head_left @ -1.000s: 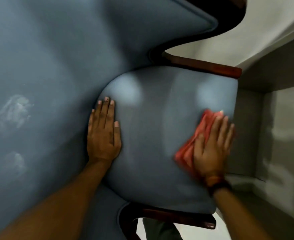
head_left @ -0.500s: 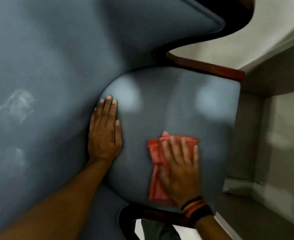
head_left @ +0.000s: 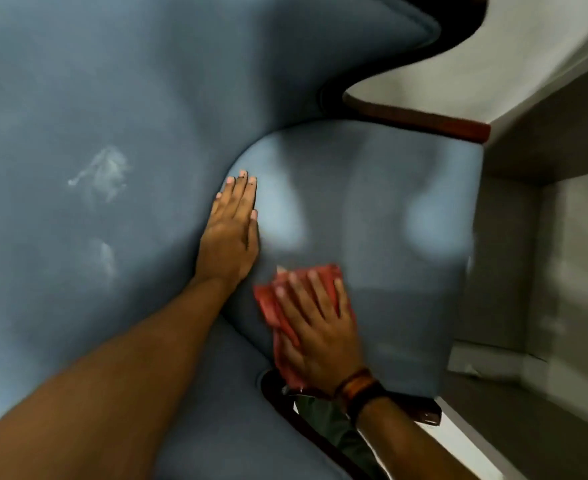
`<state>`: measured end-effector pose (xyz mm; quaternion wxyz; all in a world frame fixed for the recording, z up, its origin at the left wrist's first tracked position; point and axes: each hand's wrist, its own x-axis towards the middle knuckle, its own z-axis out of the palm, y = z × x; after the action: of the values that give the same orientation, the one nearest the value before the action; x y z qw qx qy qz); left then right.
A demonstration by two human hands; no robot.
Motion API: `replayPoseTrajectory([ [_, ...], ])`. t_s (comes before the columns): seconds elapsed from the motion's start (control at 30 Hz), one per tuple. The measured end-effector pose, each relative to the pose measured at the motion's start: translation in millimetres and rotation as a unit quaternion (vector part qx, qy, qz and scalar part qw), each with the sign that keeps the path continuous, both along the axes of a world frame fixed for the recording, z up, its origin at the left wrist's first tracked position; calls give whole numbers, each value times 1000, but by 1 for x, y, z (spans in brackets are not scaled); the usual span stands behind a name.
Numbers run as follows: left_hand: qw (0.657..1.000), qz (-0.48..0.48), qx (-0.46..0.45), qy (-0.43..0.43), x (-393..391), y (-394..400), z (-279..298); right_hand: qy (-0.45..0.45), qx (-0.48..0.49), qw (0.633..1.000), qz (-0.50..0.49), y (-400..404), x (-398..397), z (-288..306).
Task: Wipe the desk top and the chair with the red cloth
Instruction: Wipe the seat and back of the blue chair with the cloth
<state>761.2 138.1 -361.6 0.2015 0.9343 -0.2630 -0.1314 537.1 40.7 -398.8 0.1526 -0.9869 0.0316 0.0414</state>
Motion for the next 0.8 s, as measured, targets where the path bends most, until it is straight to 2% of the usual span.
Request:
replayPoseTrajectory([
  [0.1,994,-47,11,98,10,-2,54,87,-12,995,53,-49,-89,18],
  [0.13,989,-83,21,118,12,0,80,125,10,992,26,-70,-101,32],
  [0.17,983,-132,29,124,16,4,109,143,42,988,-43,-86,-105,50],
  [0.2,975,-187,39,114,19,11,134,144,96,973,-155,-97,-103,63],
  [0.23,965,-242,50,88,24,21,163,140,183,927,-295,-103,-93,82],
  [0.27,952,-294,65,51,33,33,190,109,282,850,-432,-108,-78,102],
  [0.3,939,-336,78,9,47,47,217,72,368,767,-520,-113,-64,120],
  [0.33,926,-365,86,-32,64,63,243,50,454,683,-569,-115,-52,136],
  [0.37,916,-386,90,-68,87,78,264,51,516,619,-590,-115,-35,149],
  [0.4,903,-406,97,-103,115,95,286,62,553,605,-569,-108,-18,164],
  [0.47,860,-468,139,-152,171,125,318,65,597,634,-486,-83,18,194],
  [0.53,798,-552,187,-153,217,139,333,89,629,679,-367,-37,47,219],
  [0.63,720,-644,208,-153,247,131,319,162,565,799,-128,61,93,211],
  [0.67,703,-665,197,-158,251,126,310,206,542,811,-84,93,112,202],
  [0.73,676,-701,178,-140,254,119,293,230,459,854,-89,142,156,185],
  [0.8,674,-715,140,-121,261,115,284,108,426,885,-150,167,212,178],
])
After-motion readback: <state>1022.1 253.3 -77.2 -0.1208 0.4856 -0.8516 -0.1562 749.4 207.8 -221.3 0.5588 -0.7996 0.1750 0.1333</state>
